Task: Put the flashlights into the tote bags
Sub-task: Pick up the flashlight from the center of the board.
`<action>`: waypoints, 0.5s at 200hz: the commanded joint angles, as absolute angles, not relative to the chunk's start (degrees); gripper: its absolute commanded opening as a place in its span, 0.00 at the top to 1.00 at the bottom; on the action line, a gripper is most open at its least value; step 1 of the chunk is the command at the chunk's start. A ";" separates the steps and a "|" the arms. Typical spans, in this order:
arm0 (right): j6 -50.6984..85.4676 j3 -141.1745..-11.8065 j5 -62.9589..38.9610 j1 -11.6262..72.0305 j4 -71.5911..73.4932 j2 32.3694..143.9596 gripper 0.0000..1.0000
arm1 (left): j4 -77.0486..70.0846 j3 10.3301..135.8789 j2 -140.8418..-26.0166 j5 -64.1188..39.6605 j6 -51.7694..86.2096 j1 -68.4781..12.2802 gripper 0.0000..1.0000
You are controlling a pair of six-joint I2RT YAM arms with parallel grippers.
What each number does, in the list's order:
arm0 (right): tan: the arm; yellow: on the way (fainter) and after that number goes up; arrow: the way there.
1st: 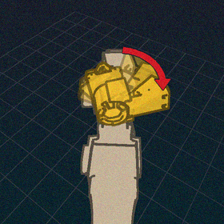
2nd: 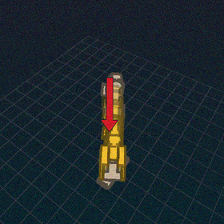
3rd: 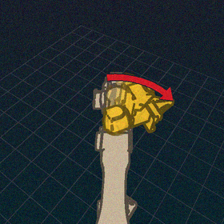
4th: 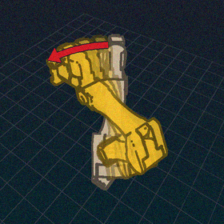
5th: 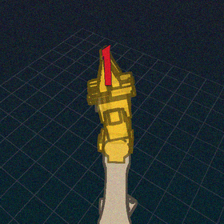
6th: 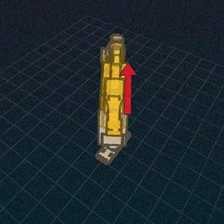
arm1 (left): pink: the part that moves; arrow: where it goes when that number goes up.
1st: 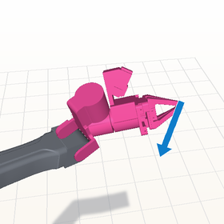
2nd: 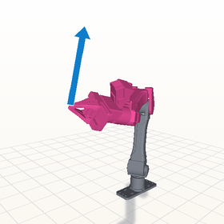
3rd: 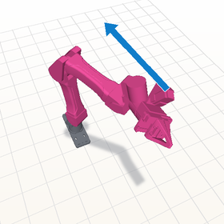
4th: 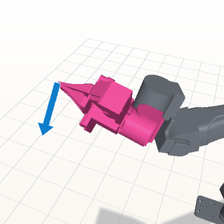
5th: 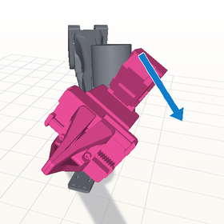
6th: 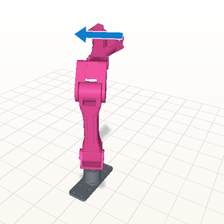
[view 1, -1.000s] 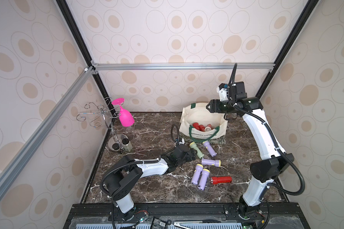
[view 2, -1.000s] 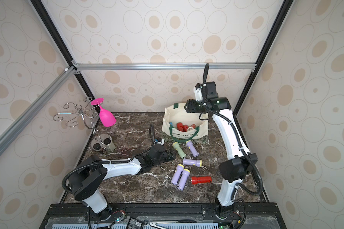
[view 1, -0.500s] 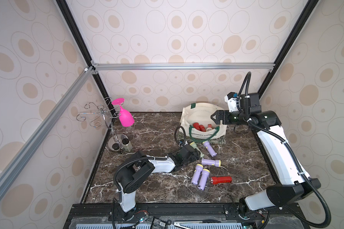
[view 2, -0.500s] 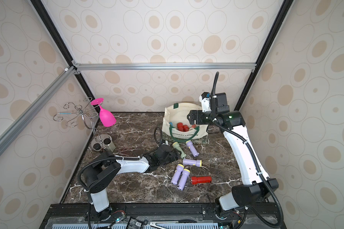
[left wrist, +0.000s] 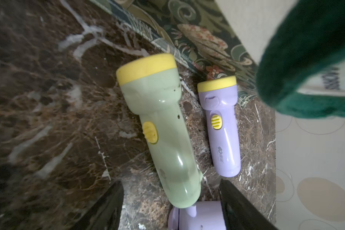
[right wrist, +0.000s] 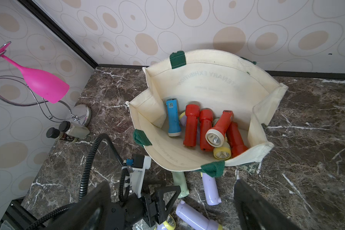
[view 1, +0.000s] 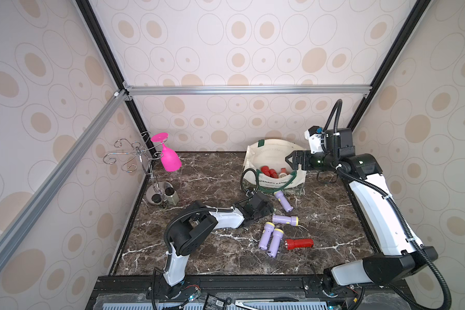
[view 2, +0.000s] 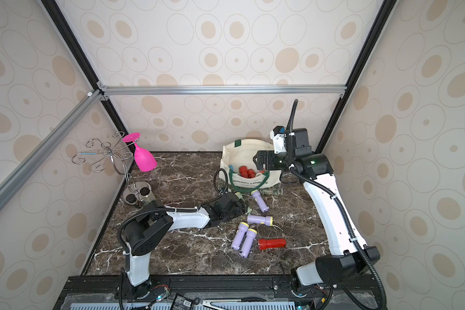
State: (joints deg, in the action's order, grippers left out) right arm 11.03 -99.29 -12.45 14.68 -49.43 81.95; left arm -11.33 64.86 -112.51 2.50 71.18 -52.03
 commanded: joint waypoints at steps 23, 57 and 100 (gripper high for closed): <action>9.73 -98.96 -12.39 14.94 -48.74 80.92 0.02 | -5.98 68.18 -115.59 4.98 72.91 -52.12 0.30; 9.92 -99.14 -12.74 14.87 -48.65 81.47 0.02 | -4.17 70.33 -118.27 4.90 72.78 -52.12 0.31; 9.57 -99.14 -12.35 14.94 -48.78 81.56 0.02 | 4.98 74.04 -120.23 5.44 71.75 -52.21 0.35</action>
